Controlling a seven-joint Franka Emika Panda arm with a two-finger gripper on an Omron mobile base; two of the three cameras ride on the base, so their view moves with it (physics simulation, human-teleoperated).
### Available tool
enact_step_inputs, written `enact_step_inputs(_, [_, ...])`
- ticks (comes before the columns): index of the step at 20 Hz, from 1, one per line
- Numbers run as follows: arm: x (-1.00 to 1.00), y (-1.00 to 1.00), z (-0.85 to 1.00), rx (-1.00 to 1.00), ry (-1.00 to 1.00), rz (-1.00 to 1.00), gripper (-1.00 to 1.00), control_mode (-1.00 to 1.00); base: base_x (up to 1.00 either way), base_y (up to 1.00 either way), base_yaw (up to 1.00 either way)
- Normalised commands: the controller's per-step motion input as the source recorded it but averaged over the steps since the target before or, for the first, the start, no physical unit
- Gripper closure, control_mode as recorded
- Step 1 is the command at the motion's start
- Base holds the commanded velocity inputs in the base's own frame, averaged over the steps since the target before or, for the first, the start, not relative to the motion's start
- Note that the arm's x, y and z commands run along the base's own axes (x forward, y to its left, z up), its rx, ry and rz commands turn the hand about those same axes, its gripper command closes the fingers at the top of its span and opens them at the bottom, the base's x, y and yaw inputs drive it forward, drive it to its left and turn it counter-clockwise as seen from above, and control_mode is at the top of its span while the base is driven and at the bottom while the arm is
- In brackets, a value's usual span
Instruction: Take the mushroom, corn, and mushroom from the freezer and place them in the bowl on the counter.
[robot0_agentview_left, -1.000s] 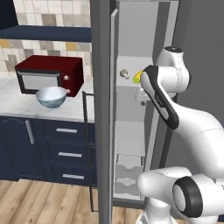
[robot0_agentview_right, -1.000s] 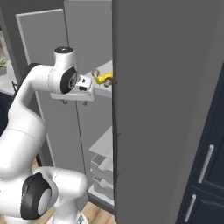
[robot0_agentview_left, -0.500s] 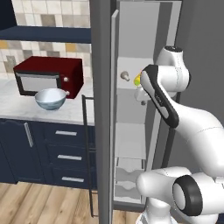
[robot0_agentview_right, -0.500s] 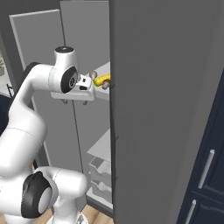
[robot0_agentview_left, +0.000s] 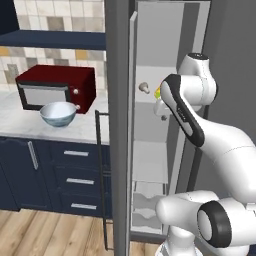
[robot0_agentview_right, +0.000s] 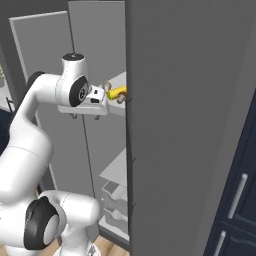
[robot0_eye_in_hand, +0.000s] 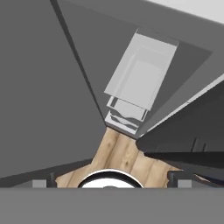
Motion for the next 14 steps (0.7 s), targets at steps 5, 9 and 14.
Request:
enact_step_inputs(5, [0.00,0.00,0.00,0.00,0.00,0.00,-1.00,1.00,0.38,0.06,0.00])
enact_step_inputs(9, [0.00,0.00,0.00,0.00,0.00,0.00,-1.00,1.00,0.34,0.17,0.00])
enact_step_inputs(14, [0.16,0.02,0.00,0.00,0.00,0.00,-1.00,-1.00,0.03,0.05,0.00])
